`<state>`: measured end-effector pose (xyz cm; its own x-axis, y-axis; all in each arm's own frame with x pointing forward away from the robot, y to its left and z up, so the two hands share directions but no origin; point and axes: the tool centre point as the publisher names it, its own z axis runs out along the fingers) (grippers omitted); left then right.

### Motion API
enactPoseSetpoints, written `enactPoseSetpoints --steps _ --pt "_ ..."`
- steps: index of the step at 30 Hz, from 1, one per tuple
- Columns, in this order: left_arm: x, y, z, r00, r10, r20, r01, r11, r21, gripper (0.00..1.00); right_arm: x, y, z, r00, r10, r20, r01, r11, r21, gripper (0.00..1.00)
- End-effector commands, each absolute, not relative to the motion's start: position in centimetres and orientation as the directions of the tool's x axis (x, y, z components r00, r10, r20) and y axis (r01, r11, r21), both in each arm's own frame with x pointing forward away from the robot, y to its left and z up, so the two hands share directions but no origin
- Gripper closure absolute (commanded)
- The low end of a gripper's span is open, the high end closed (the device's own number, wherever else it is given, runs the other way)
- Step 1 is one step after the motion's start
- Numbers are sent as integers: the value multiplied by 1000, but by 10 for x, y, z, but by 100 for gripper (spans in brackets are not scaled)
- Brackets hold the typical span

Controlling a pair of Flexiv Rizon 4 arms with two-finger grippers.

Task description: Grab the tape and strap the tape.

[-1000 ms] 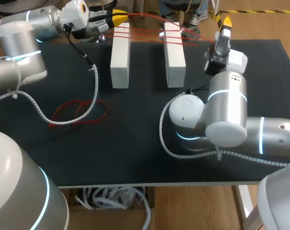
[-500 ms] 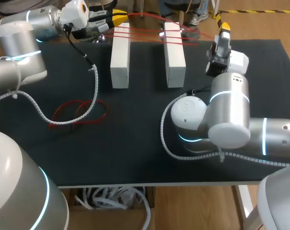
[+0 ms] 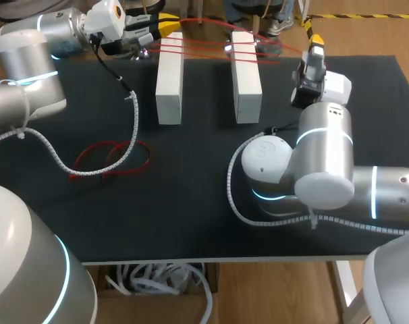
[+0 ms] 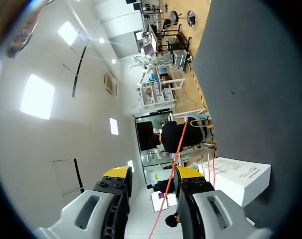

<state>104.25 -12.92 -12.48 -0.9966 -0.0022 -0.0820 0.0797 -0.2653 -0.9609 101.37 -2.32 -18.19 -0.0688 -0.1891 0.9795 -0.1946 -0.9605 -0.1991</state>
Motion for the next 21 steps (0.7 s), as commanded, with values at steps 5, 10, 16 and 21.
enactPoseSetpoints --steps 5,10,16,21 --pt "1042 -130 -126 -996 -5 -84 83 -267 -960 100 1014 -22 -179 -63 -189 980 -197 -960 -198 65" --pt "1042 -130 -126 -996 -5 -84 83 -267 -960 100 1015 -20 -179 -64 -192 979 -200 -959 -201 66" --pt "1042 -130 -126 -996 -5 -84 83 -267 -960 100 1017 -16 -179 -69 -195 978 -202 -958 -205 67" --pt "1042 -130 -126 -996 -5 -84 83 -267 -960 100 1017 -15 -178 -73 -198 978 -205 -956 -209 67"
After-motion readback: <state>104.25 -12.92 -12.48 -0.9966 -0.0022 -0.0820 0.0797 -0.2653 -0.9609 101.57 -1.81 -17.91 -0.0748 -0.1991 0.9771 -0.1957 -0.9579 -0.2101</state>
